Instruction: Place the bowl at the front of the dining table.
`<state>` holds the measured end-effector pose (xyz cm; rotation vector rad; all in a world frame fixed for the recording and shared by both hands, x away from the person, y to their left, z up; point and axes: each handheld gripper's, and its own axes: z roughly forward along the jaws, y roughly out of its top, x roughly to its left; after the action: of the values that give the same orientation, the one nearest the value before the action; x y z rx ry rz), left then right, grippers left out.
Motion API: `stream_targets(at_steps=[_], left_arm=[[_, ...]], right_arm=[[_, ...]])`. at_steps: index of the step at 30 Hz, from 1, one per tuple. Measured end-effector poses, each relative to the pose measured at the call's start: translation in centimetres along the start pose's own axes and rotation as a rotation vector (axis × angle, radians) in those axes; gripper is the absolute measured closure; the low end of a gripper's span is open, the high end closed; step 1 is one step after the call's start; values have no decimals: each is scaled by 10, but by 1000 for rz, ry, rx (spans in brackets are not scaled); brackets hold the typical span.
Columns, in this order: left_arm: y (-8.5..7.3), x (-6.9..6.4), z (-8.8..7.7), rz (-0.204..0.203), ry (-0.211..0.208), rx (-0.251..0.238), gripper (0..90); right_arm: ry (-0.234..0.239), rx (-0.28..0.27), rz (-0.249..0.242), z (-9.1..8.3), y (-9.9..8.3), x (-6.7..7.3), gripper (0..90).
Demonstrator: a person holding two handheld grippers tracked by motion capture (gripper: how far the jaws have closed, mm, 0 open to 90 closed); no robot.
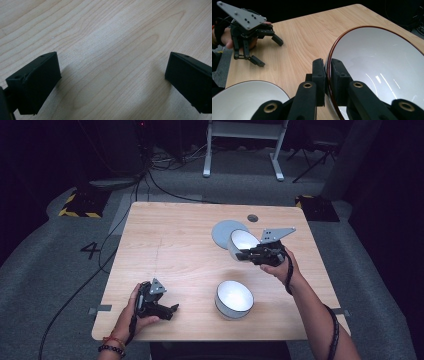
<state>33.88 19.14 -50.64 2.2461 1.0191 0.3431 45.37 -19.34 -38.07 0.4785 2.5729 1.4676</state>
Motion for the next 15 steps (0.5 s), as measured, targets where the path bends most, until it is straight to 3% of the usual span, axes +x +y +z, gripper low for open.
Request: stream_targets(at_steps=[8, 15], left_arm=[[0, 0, 0, 0, 0, 0, 2], [0, 0, 0, 0, 0, 0, 2]], right_arm=[[-31, 21, 13, 10, 2, -9, 823], [-61, 31, 46, 21, 1, -26, 823]])
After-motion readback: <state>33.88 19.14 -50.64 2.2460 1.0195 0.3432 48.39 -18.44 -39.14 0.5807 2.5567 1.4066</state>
